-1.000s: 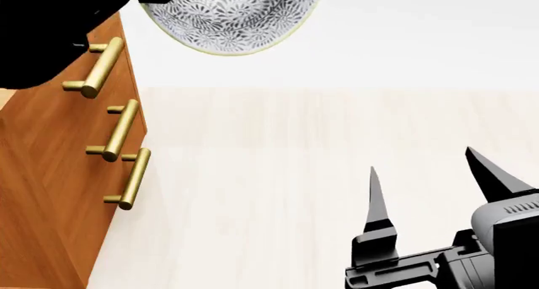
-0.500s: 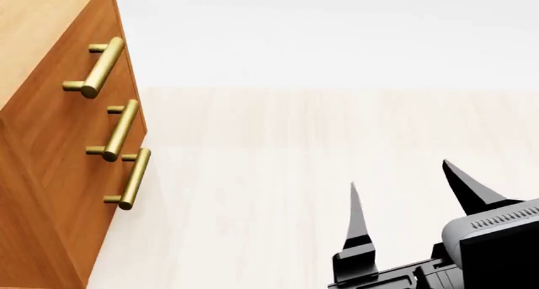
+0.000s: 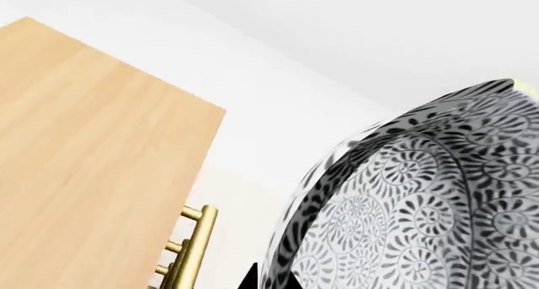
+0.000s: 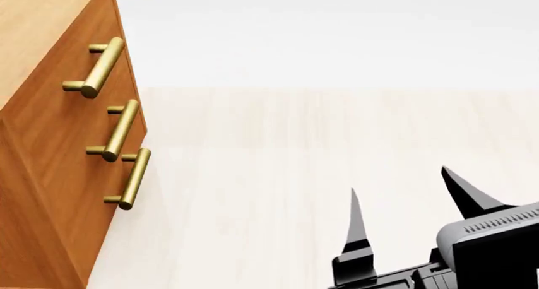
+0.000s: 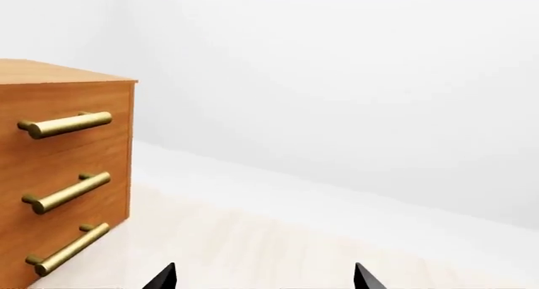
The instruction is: Put the bowl on top of the cabinet.
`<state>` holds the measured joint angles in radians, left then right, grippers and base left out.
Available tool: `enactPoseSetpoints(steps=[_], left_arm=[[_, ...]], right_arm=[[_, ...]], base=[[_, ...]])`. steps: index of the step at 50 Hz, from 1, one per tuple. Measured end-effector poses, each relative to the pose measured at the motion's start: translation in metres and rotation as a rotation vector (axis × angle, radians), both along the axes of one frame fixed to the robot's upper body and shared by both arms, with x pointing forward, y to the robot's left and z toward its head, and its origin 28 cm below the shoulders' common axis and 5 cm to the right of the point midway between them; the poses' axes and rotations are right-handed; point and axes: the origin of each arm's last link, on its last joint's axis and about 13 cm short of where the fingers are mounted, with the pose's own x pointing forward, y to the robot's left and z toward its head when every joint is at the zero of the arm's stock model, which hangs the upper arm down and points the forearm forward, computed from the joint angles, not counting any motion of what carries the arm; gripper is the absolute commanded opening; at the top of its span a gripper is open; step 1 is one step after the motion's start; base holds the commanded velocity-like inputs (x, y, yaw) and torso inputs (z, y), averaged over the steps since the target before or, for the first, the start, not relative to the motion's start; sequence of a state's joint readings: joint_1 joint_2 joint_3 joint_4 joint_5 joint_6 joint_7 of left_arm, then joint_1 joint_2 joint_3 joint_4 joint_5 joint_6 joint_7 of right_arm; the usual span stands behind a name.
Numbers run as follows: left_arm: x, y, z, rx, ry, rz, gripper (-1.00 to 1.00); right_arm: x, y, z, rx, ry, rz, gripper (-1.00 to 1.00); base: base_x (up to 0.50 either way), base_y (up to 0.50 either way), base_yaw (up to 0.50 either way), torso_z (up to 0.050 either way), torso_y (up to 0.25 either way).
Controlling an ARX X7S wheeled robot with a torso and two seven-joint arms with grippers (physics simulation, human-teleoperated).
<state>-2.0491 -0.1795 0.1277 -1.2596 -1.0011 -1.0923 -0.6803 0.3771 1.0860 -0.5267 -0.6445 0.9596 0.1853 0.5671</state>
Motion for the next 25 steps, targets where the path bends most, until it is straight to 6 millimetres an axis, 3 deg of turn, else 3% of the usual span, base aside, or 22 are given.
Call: enactPoseSetpoints(steps=[12,25], left_arm=[[-0.003,0.023,0.012,-0.147,0.037,0.131,-1.0],[0.004,0.036,0.01,-0.269,0.074,0.29,-1.0]], right_arm=[[0.0,-0.002,-0.003,0.002,0.008,-0.012,1.0],[-0.001,-0.005,-0.009,0.01,0.017,-0.027,1.0]], base=[[0.0,0.0,0.0,0.0,0.001],[0.0,0.0,0.0,0.0,0.0]])
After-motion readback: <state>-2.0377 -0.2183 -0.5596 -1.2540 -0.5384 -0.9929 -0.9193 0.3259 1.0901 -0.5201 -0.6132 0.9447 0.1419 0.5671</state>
